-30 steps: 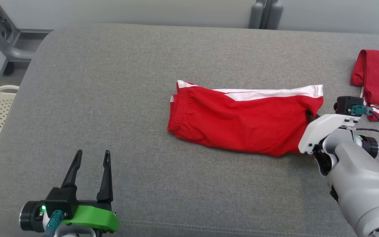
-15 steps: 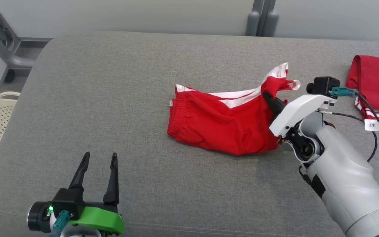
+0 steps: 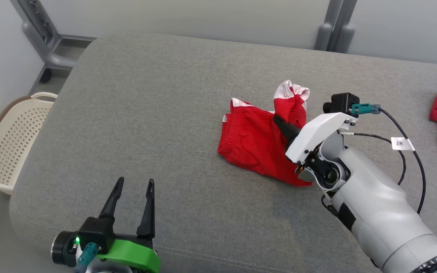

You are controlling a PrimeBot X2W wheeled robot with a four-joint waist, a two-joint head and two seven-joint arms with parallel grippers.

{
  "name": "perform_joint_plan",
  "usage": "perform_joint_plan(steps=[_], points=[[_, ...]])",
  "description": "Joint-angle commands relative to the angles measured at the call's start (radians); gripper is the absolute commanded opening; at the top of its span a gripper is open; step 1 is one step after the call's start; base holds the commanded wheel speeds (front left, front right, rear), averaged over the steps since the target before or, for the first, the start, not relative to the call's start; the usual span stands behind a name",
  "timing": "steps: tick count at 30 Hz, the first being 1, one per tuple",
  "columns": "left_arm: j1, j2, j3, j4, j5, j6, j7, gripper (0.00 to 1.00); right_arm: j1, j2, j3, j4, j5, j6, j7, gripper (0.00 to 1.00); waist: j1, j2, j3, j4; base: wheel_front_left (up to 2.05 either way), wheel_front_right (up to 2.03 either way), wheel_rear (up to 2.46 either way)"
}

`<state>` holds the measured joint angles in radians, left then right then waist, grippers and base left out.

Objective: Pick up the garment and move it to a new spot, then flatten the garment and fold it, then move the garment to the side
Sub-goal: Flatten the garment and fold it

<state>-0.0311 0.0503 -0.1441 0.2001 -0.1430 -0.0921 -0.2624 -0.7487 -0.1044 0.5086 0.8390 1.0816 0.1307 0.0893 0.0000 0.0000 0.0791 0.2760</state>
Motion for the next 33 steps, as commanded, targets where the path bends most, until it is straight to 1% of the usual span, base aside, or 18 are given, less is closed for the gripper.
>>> perform_joint_plan(steps=[1,5,14,19,24,25,26,27,33], points=[[-0.011,0.001,-0.011,0.002,-0.013,0.005,-0.002,1.00,-0.014,0.001,0.006,0.019,0.007,0.000,-0.006,0.00,0.0000,0.0000,0.005,0.028,0.00,0.00,0.00],[-0.022,0.001,-0.048,0.007,-0.027,0.013,-0.002,1.00,-0.047,0.015,0.014,0.087,0.023,0.000,-0.024,0.00,0.0000,0.0000,0.018,0.069,0.00,0.00,0.00],[-0.042,0.001,-0.121,0.016,-0.063,0.032,-0.002,1.00,-0.101,0.025,0.025,0.236,0.040,0.000,-0.075,0.00,0.0000,0.0000,0.041,0.150,0.00,0.00,0.00],[-0.050,0.001,-0.138,0.019,-0.075,0.041,-0.002,1.00,-0.115,0.026,0.033,0.274,0.048,0.000,-0.107,0.00,0.0000,0.0000,0.052,0.177,0.00,0.00,0.00],[-0.050,0.001,-0.142,0.021,-0.078,0.044,-0.002,1.00,-0.119,0.027,0.043,0.288,0.058,0.000,-0.132,0.00,0.0000,0.0000,0.058,0.187,0.00,0.00,0.00],[-0.050,0.001,-0.142,0.022,-0.079,0.046,-0.002,1.00,-0.119,0.027,0.045,0.288,0.062,0.000,-0.135,0.05,0.0000,0.0000,0.058,0.187,0.00,0.00,0.00],[-0.049,0.001,-0.142,0.023,-0.080,0.047,-0.002,1.00,-0.119,0.028,0.047,0.286,0.066,0.000,-0.134,0.38,0.0000,0.0000,0.057,0.186,0.00,0.00,0.00],[-0.049,0.001,-0.140,0.023,-0.080,0.049,-0.002,1.00,-0.118,0.029,0.050,0.282,0.069,0.000,-0.138,1.00,0.0000,0.0000,0.056,0.184,0.00,0.00,0.00],[-0.048,0.001,-0.129,0.027,-0.072,0.045,-0.002,1.00,-0.103,0.020,0.087,0.232,0.074,0.000,-0.149,1.00,0.0000,0.0000,0.042,0.157,0.00,0.00,0.00]])
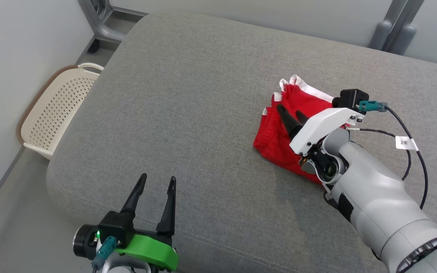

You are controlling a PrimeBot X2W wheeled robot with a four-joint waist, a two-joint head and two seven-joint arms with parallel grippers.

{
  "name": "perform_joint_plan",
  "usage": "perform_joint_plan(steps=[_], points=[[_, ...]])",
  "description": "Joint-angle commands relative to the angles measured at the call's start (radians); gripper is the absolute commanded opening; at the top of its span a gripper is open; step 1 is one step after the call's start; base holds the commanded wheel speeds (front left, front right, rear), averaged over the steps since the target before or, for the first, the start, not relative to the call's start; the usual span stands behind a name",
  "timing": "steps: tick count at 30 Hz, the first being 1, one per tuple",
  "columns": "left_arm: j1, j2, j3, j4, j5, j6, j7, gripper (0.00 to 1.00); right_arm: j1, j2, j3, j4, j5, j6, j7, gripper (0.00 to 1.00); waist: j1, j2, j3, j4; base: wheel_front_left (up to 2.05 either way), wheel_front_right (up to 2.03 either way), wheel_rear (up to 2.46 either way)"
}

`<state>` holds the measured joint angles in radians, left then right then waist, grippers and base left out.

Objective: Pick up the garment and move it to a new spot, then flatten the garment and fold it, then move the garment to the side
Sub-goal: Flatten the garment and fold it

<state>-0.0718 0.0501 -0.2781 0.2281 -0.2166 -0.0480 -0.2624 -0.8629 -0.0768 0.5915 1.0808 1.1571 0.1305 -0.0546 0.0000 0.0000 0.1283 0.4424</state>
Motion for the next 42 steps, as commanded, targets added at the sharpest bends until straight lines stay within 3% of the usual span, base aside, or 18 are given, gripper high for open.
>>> perform_joint_plan(steps=[1,8,12,22,24,26,27,28,42], points=[[-0.006,0.001,0.006,-0.002,0.004,0.001,-0.002,1.00,0.017,-0.013,0.012,-0.026,0.001,0.000,-0.012,1.00,0.0000,0.0000,-0.011,-0.016,0.00,0.00,0.00],[0.013,0.001,0.025,-0.005,0.019,-0.001,-0.002,1.00,0.055,-0.071,0.065,-0.144,0.000,0.000,-0.086,1.00,0.0000,0.0000,-0.034,-0.056,0.00,0.00,0.00],[0.019,0.001,0.039,-0.014,0.030,-0.005,-0.002,1.00,0.071,-0.145,0.096,-0.198,-0.019,0.000,-0.155,1.00,0.0000,0.0000,-0.042,-0.087,0.00,0.00,0.00],[0.016,0.001,0.042,-0.022,0.029,-0.010,-0.002,1.00,0.088,-0.250,0.104,-0.151,-0.128,0.000,-0.210,1.00,0.0000,0.0000,-0.026,-0.110,0.00,0.00,0.00],[0.015,0.001,0.042,-0.021,0.028,-0.012,-0.002,1.00,0.093,-0.253,0.101,-0.129,-0.154,0.000,-0.210,0.77,0.0000,0.0000,-0.021,-0.109,0.00,0.00,0.00],[0.012,0.001,0.043,-0.021,0.028,-0.013,-0.002,1.00,0.100,-0.245,0.098,-0.112,-0.178,0.000,-0.211,0.35,0.0000,0.0000,-0.016,-0.108,0.00,0.00,0.00],[0.010,0.001,0.043,-0.020,0.028,-0.014,-0.002,1.00,0.105,-0.238,0.098,-0.103,-0.190,0.000,-0.211,0.07,0.0000,0.0000,-0.014,-0.107,0.00,0.00,0.00],[0.007,0.001,0.043,-0.020,0.028,-0.015,-0.002,1.00,0.106,-0.234,0.100,-0.093,-0.204,0.000,-0.211,0.00,0.0000,0.0000,-0.010,-0.106,0.00,0.00,0.00],[-0.022,0.001,0.022,-0.011,0.017,-0.016,-0.002,1.00,0.079,-0.159,0.140,0.024,-0.344,0.000,-0.211,0.00,0.0000,0.0000,0.030,-0.059,0.00,0.00,0.00]])
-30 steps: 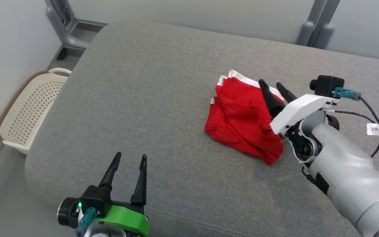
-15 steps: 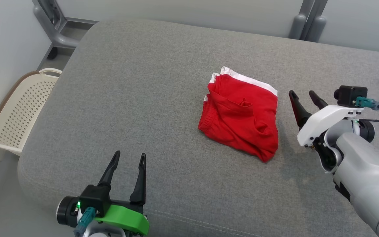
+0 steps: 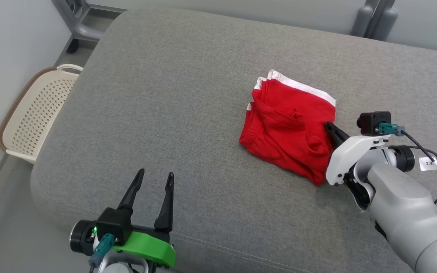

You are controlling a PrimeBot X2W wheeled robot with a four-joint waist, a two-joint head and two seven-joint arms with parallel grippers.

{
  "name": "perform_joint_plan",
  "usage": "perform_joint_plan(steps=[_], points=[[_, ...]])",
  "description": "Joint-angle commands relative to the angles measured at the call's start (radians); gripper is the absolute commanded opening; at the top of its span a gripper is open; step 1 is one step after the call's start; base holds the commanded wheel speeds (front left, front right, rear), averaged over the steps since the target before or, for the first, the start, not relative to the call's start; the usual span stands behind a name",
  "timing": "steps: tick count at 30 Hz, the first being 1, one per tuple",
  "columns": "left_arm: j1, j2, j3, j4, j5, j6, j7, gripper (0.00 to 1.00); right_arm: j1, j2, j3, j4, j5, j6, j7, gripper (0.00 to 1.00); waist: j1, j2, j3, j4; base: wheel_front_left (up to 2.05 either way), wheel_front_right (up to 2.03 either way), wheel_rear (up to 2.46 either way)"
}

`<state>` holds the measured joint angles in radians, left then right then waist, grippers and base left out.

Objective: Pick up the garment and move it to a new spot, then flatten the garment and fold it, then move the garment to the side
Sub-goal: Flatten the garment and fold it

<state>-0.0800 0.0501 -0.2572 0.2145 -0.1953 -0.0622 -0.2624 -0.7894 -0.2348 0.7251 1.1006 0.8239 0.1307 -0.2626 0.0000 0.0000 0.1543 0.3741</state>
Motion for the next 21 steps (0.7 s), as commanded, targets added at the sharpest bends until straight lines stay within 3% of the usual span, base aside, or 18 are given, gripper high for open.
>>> perform_joint_plan(steps=[1,21], points=[[-0.014,0.001,0.002,0.003,-0.005,-0.001,-0.002,1.00,0.010,0.004,0.010,0.002,-0.010,0.000,-0.003,0.00,0.0000,0.0000,0.004,0.013,0.00,0.00,0.00],[-0.013,0.001,-0.002,0.011,-0.004,-0.003,-0.002,1.00,0.063,0.088,0.174,-0.078,0.079,0.000,-0.003,0.00,0.0000,0.0000,-0.016,0.032,0.00,0.00,0.00]])
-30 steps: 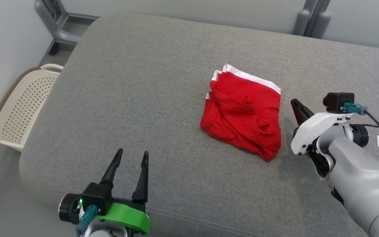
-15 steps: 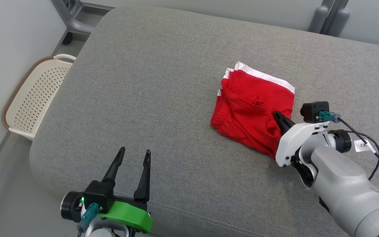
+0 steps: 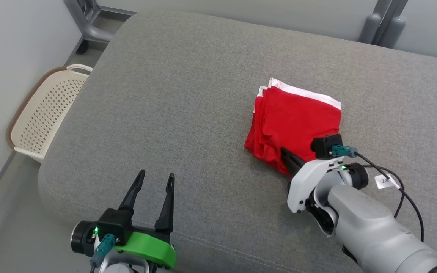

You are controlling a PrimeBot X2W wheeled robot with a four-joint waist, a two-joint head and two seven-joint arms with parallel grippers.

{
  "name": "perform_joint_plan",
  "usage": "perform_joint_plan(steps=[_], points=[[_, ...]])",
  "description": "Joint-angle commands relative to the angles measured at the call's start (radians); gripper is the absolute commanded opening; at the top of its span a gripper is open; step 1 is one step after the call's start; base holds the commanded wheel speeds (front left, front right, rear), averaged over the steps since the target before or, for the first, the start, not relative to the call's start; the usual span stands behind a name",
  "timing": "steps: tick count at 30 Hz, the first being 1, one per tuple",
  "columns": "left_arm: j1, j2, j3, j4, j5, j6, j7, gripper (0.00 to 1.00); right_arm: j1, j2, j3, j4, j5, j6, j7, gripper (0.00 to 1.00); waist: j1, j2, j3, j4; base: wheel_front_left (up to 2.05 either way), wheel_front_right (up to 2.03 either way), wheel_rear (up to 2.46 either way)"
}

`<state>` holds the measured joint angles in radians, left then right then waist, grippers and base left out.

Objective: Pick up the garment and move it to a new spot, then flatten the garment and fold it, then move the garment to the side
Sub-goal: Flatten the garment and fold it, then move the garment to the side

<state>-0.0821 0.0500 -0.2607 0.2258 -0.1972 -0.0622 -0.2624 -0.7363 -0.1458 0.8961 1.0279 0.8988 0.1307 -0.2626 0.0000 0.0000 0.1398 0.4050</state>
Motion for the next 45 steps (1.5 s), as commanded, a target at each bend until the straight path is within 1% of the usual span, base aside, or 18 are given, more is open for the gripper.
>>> perform_joint_plan(steps=[1,5,10,14,16,18,21,24,26,27,28,29,30,31,36,40,45], points=[[-0.010,0.001,0.003,-0.001,-0.002,-0.002,-0.002,1.00,0.015,0.004,0.016,-0.015,0.011,0.000,-0.003,0.00,0.0000,0.0000,-0.002,0.002,0.00,0.00,0.00],[-0.008,0.001,0.004,-0.001,-0.004,-0.002,-0.002,1.00,0.033,0.014,0.051,-0.057,0.050,0.000,-0.003,0.00,0.0000,0.0000,-0.006,0.005,0.00,0.00,0.00],[0.000,0.001,0.002,-0.004,-0.005,0.004,-0.002,1.00,0.038,0.015,0.078,-0.075,0.079,0.000,-0.003,0.00,0.0000,0.0000,-0.010,0.005,0.00,0.00,0.00],[0.007,0.001,0.008,-0.007,-0.002,0.009,-0.002,1.00,0.017,-0.013,0.061,-0.102,0.090,0.000,-0.003,0.00,0.0000,0.0000,-0.014,-0.004,0.00,0.00,0.00],[0.012,0.001,0.015,-0.009,0.001,0.010,-0.002,1.00,0.011,-0.031,0.023,-0.139,0.088,0.000,-0.003,0.00,0.0000,0.0000,-0.019,-0.012,0.00,0.00,0.00],[0.015,0.001,0.018,-0.010,0.004,0.010,-0.002,1.00,0.023,-0.059,-0.041,-0.184,0.092,0.000,-0.003,0.00,0.0000,0.0000,-0.023,-0.020,0.00,0.00,0.00],[0.021,0.001,0.021,-0.014,0.004,0.009,-0.002,1.00,0.048,-0.105,-0.141,-0.235,0.056,0.000,-0.003,0.00,0.0000,0.0000,-0.028,-0.034,0.00,0.00,0.00],[0.027,0.001,0.024,-0.016,0.008,0.010,-0.002,1.00,0.064,-0.133,-0.225,-0.252,0.023,0.000,-0.003,0.00,0.0000,0.0000,-0.033,-0.047,0.00,0.00,0.00],[0.028,0.001,0.025,-0.020,0.009,0.009,-0.002,1.00,0.078,-0.147,-0.269,-0.241,0.005,0.000,-0.003,0.00,0.0000,0.0000,-0.034,-0.054,0.00,0.00,0.00],[0.029,0.001,0.026,-0.021,0.011,0.009,-0.002,1.00,0.087,-0.149,-0.287,-0.230,0.000,0.000,-0.003,0.17,0.0000,0.0000,-0.035,-0.057,0.00,0.00,0.00],[0.030,0.001,0.027,-0.022,0.014,0.009,-0.002,1.00,0.091,-0.150,-0.302,-0.218,-0.006,0.000,-0.003,0.39,0.0000,0.0000,-0.035,-0.059,0.00,0.00,0.00],[0.029,0.001,0.028,-0.024,0.016,0.008,-0.002,1.00,0.090,-0.151,-0.316,-0.207,-0.011,0.000,-0.003,0.82,0.0000,0.0000,-0.034,-0.061,0.00,0.00,0.00],[0.029,0.001,0.028,-0.024,0.016,0.008,-0.002,1.00,0.090,-0.151,-0.316,-0.207,-0.011,0.000,-0.003,0.82,0.0000,0.0000,-0.034,-0.061,0.00,0.00,0.00],[0.028,0.001,0.029,-0.026,0.016,0.008,-0.002,1.00,0.093,-0.149,-0.325,-0.192,-0.012,0.000,-0.003,1.00,0.0000,0.0000,-0.034,-0.063,0.00,0.00,0.00],[0.025,0.001,0.035,-0.033,0.026,0.007,-0.002,1.00,0.090,-0.132,-0.319,-0.125,0.001,0.000,-0.003,1.00,0.0000,0.0000,-0.027,-0.066,0.00,0.00,0.00],[0.015,0.001,0.043,-0.036,0.033,0.002,-0.002,1.00,0.063,-0.111,-0.311,-0.077,0.059,0.000,0.044,1.00,0.0000,0.0000,-0.017,-0.062,0.00,0.00,0.00],[0.009,0.001,0.045,-0.037,0.037,0.005,-0.002,1.00,0.037,-0.105,-0.292,-0.042,0.106,0.000,0.086,1.00,0.0000,0.0000,-0.008,-0.047,0.00,0.00,0.00]])
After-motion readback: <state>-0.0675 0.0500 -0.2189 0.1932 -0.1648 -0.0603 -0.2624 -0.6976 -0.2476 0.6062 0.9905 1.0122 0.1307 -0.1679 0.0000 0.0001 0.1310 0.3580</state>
